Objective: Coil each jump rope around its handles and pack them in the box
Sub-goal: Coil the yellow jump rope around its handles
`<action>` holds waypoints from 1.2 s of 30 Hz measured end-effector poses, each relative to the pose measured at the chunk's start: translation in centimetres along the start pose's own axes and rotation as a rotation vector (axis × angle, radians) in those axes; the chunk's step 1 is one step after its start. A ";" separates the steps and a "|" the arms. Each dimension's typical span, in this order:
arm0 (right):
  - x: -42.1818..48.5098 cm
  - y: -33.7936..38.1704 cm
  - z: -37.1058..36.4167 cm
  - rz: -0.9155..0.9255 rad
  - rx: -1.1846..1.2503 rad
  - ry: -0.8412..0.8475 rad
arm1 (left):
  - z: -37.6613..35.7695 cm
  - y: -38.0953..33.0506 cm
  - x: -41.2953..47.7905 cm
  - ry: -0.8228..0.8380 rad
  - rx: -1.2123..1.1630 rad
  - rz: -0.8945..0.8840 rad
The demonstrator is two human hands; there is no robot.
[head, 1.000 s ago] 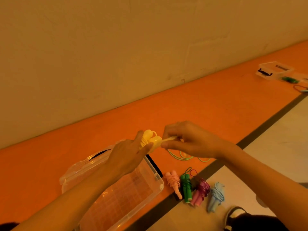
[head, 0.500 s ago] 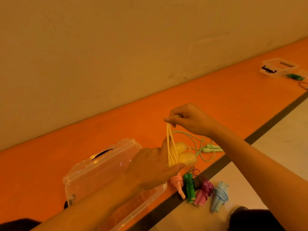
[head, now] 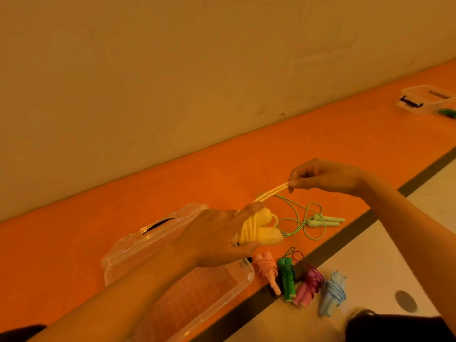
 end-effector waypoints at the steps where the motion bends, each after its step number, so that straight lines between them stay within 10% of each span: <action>1: 0.1 0.2 -0.2 0.024 0.003 -0.039 | -0.1 -0.2 0.0 0.040 0.027 -0.027; 19: 5.0 1.8 -6.8 0.008 0.400 -0.224 | 0.1 -2.7 -0.2 0.074 0.069 -0.279; 36: 1.8 -3.7 -4.0 -0.037 0.300 -0.100 | 2.3 2.3 -0.3 -0.385 -0.562 0.108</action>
Point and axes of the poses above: each hand's wrist, its own x-axis towards the middle knuckle, its own z-axis out of the back of the hand, y = z × x, the point moved 1 cm from there along x, towards the middle knuckle, and after that the axes turned 5 degrees about y, right-handed, at the moved point
